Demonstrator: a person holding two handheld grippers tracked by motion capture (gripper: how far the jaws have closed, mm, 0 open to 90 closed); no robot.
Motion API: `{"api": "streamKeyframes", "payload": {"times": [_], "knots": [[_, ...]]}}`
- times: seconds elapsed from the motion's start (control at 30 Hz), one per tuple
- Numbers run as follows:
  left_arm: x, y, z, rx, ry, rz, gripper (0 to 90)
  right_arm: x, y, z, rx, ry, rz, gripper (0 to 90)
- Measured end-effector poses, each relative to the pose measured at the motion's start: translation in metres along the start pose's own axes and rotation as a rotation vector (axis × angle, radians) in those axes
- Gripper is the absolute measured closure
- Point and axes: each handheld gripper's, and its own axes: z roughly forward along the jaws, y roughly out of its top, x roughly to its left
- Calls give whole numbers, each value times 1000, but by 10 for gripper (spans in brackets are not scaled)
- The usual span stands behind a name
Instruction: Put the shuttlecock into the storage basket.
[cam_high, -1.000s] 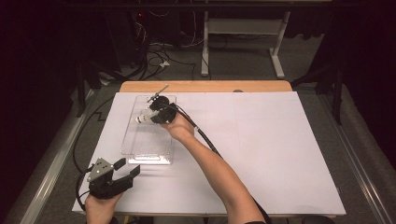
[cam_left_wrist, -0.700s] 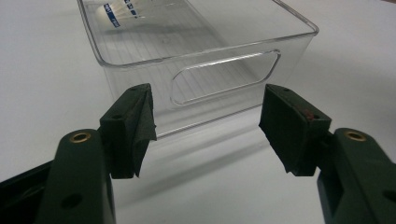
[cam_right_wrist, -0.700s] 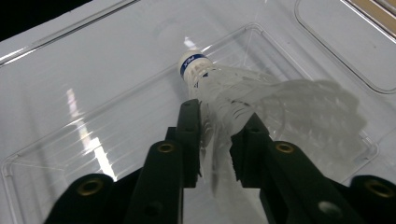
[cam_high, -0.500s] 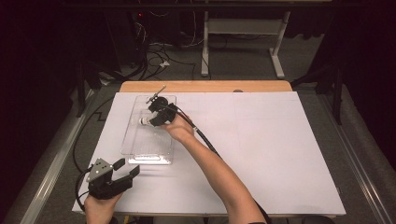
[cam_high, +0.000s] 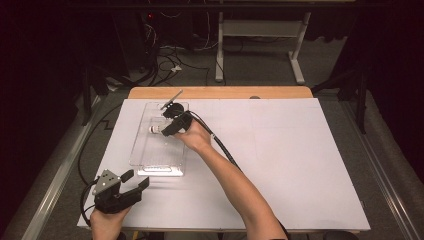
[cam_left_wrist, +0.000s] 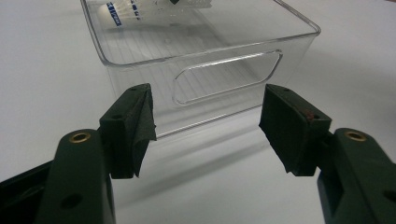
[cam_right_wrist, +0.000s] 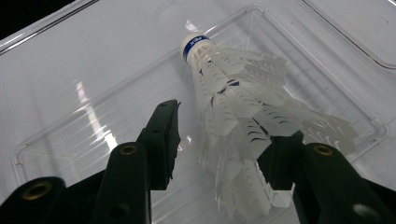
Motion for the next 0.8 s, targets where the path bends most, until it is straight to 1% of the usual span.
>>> {"api": "streamKeyframes", "payload": {"times": [0.03, 0.1, 0.13, 0.23, 0.47, 0.7, 0.8], "knots": [[0, 0, 0, 0, 0, 0, 360, 0, 0, 0, -3, 4, -1, 530], [0, 0, 0, 1, 1, 0, 360, -1, -1, -1, -9, 10, 13, 523], [0, 0, 0, 1, 1, 1, 360, -2, -2, -2, -13, 14, 5, 520], [0, 0, 0, 1, 1, 1, 360, -2, -4, -2, -13, 11, 12, 510], [0, 0, 0, 2, 2, 1, 360, -5, -6, -5, -16, 27, 16, 465], [0, 0, 0, 2, 2, 2, 359, -8, -8, -6, -19, 53, 19, 448], [0, 0, 0, 1, 1, 2, 360, -9, -10, -6, -16, 53, 23, 448]]}}
